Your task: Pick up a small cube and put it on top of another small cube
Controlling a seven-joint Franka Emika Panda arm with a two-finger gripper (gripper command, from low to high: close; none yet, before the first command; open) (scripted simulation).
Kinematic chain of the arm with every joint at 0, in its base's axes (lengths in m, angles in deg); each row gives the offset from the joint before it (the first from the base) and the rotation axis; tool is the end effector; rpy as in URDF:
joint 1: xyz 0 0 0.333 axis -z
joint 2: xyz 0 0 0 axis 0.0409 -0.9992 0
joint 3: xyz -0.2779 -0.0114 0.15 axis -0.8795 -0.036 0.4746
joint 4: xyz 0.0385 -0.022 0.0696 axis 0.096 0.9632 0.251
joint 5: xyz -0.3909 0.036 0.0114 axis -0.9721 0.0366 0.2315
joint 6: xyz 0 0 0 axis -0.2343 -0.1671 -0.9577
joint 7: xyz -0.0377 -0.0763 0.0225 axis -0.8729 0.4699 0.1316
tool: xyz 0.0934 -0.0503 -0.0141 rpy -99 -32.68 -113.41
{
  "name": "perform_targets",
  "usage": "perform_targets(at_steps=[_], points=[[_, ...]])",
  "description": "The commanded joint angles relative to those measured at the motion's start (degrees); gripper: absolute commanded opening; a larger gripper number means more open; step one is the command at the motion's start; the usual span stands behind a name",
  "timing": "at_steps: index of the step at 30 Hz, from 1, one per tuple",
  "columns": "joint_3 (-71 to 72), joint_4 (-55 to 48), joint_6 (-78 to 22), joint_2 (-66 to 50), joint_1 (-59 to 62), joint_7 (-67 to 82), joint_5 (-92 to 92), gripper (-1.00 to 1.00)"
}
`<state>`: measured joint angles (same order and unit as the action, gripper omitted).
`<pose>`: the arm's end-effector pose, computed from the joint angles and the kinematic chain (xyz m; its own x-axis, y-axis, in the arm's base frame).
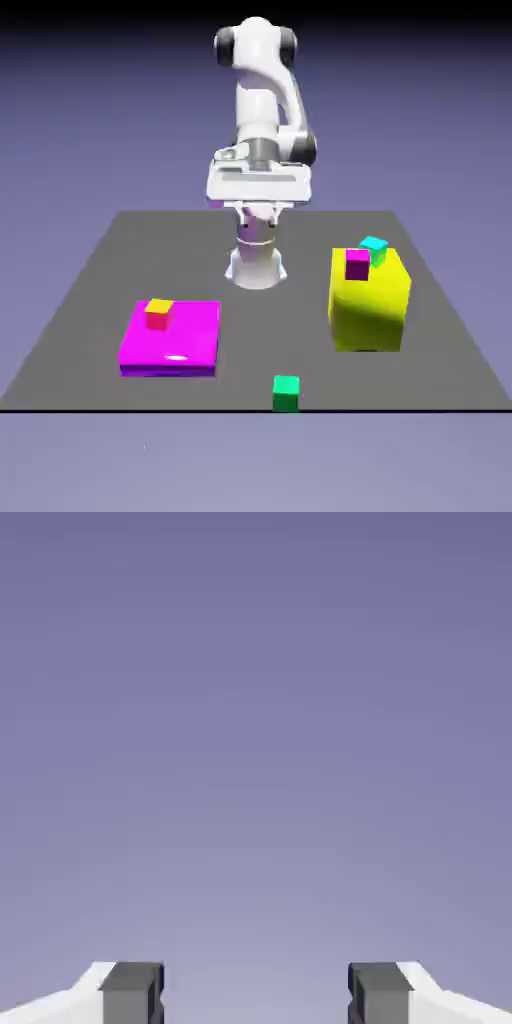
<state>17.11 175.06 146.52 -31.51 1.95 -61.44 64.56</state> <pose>0.3992 0.0069 0.4507 0.5402 -0.6721 0.5065 -0.4847 -0.7405 -0.4656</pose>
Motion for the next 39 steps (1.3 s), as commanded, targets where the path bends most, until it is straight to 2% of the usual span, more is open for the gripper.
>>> perform_targets(at_steps=[1,25,31,32,39], points=[[0.5,-1.2,-1.0,-2.1,0.2,-0.8,-0.3,0.0],[11.2,-30.3,-23.8,-51.7,6.0,-19.5,-7.6,0.0],[8.1,-32.2,-16.0,-61.5,3.5,-21.6,-10.6,0.0],[8.1,-32.2,-16.0,-61.5,3.5,-21.6,-10.6,-1.0],[11.4,-29.7,-25.8,-49.1,4.7,-18.1,-6.7,-1.0]])
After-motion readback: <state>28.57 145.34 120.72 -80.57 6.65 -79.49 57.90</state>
